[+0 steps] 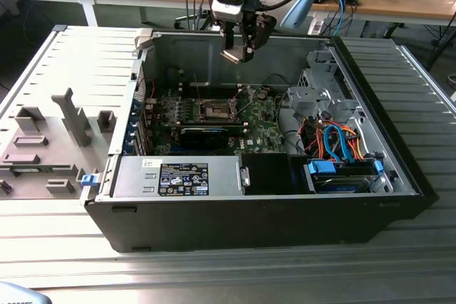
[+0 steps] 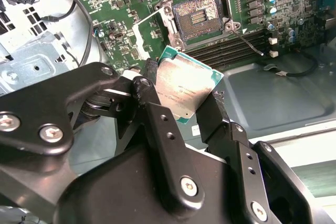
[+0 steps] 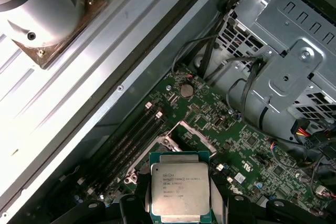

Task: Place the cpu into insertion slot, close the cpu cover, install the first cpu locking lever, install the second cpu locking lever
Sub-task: 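Place the cpu into insertion slot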

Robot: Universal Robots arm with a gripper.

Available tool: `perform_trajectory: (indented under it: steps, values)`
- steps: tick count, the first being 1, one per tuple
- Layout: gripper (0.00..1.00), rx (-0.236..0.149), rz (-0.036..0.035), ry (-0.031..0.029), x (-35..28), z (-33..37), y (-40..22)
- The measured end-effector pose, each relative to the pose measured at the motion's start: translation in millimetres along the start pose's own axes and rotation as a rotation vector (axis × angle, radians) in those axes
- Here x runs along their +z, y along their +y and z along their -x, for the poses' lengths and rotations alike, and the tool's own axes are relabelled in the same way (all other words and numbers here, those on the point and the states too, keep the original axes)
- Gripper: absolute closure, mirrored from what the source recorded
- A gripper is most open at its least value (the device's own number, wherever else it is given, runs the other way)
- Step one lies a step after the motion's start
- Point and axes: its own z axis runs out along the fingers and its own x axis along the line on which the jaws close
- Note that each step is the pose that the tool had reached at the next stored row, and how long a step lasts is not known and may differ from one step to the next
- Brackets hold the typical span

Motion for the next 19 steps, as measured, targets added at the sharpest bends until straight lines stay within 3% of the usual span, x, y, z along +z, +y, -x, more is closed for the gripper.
perform_trajectory:
  steps: [5, 19]
  values:
    - [0.46, 0.021, 0.0003, -0.0017, 0.2, 0.0, 0.0]
    - [0.46, 0.034, 0.0006, -0.0027, 0.4, 0.0, 0.0]
